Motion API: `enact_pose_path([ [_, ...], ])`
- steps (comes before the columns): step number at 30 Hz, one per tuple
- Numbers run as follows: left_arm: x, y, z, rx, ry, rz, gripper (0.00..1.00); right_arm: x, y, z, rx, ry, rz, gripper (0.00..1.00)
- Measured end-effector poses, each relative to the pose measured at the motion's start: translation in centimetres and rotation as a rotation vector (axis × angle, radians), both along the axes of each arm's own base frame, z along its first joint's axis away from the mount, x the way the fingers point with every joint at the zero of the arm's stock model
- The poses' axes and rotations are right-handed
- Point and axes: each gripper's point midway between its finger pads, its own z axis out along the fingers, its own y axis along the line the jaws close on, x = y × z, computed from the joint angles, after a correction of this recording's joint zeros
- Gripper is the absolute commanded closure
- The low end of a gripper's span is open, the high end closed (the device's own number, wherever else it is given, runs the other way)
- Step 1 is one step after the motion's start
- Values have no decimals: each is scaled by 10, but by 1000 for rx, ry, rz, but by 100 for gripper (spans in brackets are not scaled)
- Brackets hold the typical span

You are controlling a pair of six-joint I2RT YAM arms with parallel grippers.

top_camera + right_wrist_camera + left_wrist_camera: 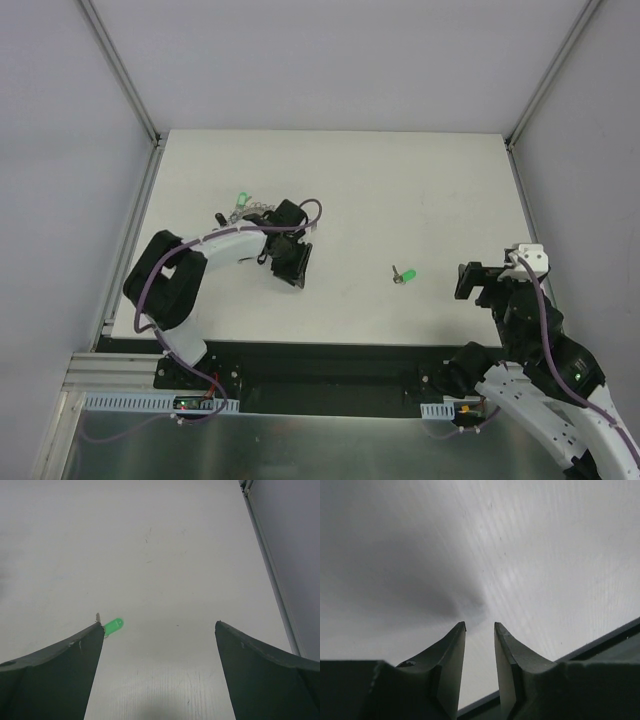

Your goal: Put the keys on the keyring

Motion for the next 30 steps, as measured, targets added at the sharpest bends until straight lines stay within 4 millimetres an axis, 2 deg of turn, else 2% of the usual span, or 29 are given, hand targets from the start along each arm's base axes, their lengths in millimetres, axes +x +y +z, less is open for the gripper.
enact_pose_path([
  [2, -15, 3, 7, 15, -7, -22, 62, 0, 4, -1, -4, 9, 23, 4],
  [4, -11, 16, 20, 61, -77, 8, 60, 1, 8, -3, -11, 19, 40, 4],
  [6, 8, 29, 36, 100, -178, 62, 57, 3, 13, -5, -23, 37, 58, 4],
  [9, 47, 49, 60, 160, -312, 165, 53, 6, 20, -10, -40, 66, 78, 4],
  [12, 84, 62, 68, 202, -373, 235, 48, 7, 24, -14, -53, 87, 95, 4],
  [15, 116, 66, 60, 218, -368, 271, 43, 7, 25, -14, -54, 90, 100, 4],
  [18, 133, 69, 38, 237, -324, 272, 41, 7, 25, -14, -57, 90, 102, 4],
  [24, 136, 70, 4, 265, -249, 220, 41, 7, 26, -14, -61, 91, 106, 4],
  [27, 132, 64, -6, 248, -218, 176, 44, 7, 26, -14, -62, 92, 110, 4],
  [30, 131, 59, -6, 239, -218, 139, 45, 7, 27, -15, -61, 93, 117, 4],
])
